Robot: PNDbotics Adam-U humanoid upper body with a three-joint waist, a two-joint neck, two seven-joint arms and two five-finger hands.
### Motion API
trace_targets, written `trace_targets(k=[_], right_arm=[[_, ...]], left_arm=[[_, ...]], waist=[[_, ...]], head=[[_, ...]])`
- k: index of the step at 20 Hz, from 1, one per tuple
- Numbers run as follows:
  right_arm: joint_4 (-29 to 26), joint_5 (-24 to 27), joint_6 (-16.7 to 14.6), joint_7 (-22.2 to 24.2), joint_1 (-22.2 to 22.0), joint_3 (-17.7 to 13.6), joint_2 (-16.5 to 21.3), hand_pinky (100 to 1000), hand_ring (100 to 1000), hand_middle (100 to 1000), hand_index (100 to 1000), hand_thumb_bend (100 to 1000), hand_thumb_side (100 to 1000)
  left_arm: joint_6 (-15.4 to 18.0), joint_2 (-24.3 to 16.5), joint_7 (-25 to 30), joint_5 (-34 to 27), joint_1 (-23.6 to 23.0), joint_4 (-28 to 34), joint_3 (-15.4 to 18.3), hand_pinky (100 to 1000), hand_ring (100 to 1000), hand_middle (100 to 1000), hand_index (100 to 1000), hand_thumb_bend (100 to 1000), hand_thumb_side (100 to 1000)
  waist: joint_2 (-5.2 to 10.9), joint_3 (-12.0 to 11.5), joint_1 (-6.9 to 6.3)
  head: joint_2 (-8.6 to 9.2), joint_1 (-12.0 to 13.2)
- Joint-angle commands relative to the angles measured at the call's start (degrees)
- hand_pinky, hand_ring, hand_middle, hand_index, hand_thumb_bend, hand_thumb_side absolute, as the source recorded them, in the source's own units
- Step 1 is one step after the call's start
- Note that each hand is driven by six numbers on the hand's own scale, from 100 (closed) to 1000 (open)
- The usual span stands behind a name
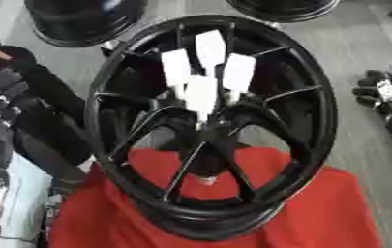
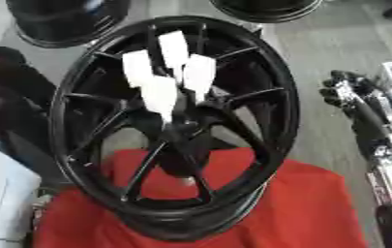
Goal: Pull the pin out of the wheel hub.
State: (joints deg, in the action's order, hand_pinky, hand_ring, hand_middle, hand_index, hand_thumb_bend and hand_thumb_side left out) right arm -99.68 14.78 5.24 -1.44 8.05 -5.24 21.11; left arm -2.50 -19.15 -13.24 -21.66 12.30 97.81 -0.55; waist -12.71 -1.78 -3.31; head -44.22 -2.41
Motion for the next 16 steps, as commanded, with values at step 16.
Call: trace_targets(k=[16], right_arm=[[-1.96,-0.52,-0.63,-0.81,1.16,-1.35,2.19,819,730,661,764,136,513]], left_arm=[[0.67,-1.55,-0.92,1.10,2.00,2.13,1.41,732,817,751,801,149,847]], waist=[[-0.76,1.38,-0.33]], head=[[0.10,-2.38]])
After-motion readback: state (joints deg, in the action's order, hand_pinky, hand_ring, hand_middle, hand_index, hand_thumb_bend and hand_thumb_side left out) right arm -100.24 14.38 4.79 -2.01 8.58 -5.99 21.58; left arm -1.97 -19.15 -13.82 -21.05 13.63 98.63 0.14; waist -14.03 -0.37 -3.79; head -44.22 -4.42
